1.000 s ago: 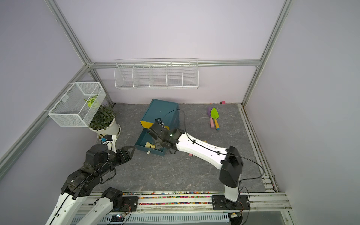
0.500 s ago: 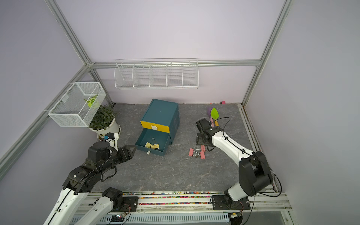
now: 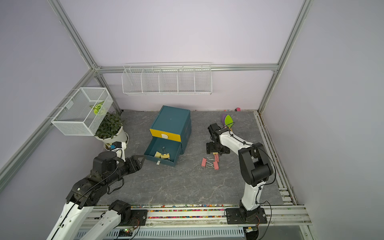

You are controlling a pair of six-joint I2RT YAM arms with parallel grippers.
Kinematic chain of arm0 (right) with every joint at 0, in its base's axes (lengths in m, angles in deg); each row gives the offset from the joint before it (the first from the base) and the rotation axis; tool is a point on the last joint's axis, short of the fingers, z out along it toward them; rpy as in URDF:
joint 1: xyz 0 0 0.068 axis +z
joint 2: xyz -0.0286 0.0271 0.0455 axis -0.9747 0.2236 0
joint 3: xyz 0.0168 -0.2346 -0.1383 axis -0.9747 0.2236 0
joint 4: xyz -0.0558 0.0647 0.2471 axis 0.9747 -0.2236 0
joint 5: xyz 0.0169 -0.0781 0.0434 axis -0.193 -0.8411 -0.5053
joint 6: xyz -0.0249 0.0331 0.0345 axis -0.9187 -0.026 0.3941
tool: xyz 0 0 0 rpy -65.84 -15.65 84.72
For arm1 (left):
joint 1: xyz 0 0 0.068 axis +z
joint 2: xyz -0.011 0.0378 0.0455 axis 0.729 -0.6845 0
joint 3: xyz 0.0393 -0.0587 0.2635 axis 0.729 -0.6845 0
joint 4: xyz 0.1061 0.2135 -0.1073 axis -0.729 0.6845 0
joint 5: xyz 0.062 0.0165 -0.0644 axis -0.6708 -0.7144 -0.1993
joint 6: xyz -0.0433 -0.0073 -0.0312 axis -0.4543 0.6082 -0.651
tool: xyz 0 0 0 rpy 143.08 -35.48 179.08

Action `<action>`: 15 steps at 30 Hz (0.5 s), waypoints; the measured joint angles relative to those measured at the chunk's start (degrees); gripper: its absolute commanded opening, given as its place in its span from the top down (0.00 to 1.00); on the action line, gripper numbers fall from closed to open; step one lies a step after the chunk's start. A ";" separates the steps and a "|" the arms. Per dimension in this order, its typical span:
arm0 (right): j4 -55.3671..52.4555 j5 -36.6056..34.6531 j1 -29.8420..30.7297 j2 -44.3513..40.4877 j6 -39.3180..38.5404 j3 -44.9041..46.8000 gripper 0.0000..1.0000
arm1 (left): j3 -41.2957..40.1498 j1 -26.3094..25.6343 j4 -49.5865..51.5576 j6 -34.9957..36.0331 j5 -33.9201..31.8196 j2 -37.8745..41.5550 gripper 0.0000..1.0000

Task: Put the binder clips in the drawer according to color
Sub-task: Pick up the binder clip at the center of the board.

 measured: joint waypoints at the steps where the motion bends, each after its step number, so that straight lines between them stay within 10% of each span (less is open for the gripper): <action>1: -0.35 0.26 -0.07 0.57 -0.44 -0.57 0.07 | 0.00 0.00 0.00 0.00 0.00 0.00 0.35; 15: -0.76 2.10 -3.04 5.68 -2.73 -2.60 0.26 | 0.00 0.00 0.00 0.00 -0.02 0.35 0.35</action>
